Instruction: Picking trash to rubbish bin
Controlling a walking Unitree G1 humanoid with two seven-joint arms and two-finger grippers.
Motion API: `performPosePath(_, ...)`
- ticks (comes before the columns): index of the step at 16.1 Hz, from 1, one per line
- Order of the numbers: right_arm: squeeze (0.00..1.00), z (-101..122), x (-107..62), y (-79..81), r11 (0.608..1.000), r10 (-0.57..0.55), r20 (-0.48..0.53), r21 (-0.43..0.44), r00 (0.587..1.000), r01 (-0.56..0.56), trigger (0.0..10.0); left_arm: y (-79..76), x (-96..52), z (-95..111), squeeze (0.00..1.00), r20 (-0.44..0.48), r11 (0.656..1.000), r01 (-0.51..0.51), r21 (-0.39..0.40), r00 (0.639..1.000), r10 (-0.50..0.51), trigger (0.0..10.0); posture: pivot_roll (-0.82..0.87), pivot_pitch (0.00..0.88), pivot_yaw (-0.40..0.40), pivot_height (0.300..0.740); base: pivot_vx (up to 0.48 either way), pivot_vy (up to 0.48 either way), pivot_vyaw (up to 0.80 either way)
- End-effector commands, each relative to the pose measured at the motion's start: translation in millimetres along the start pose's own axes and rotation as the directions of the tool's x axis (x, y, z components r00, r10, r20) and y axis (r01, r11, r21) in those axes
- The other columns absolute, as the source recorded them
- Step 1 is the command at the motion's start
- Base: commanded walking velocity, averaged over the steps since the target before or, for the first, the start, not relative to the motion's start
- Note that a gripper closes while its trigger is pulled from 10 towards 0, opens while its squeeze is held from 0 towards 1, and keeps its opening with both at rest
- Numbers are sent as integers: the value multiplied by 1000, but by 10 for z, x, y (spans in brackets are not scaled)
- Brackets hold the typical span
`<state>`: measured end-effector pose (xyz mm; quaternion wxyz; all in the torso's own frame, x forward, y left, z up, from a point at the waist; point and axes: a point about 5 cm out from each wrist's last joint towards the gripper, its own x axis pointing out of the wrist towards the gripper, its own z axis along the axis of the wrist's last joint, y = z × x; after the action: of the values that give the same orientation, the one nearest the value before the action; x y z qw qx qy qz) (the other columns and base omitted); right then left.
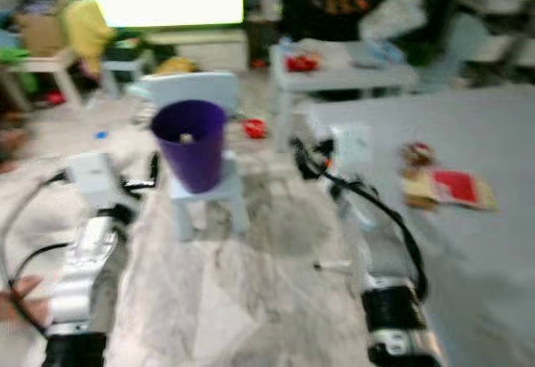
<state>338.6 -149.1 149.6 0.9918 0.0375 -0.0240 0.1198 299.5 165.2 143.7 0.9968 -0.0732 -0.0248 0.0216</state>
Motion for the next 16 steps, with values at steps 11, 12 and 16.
performPosePath(11,627,114,44,56,1000,9,38,-15,999,-8,10000,80,54,58,0,3,1000,-13,4,1000,13,10000,46,0,-39,740,0,0,-761)
performPosePath(12,627,113,44,57,1000,9,38,-16,999,-9,10000,84,54,57,0,1,1000,-14,5,1000,14,10000,47,0,-39,740,0,0,-756)
performPosePath(16,624,111,46,63,1000,11,39,-17,999,-10,10000,90,52,56,0,-1,1000,-14,12,1000,14,10000,49,0,-38,740,0,0,-756)
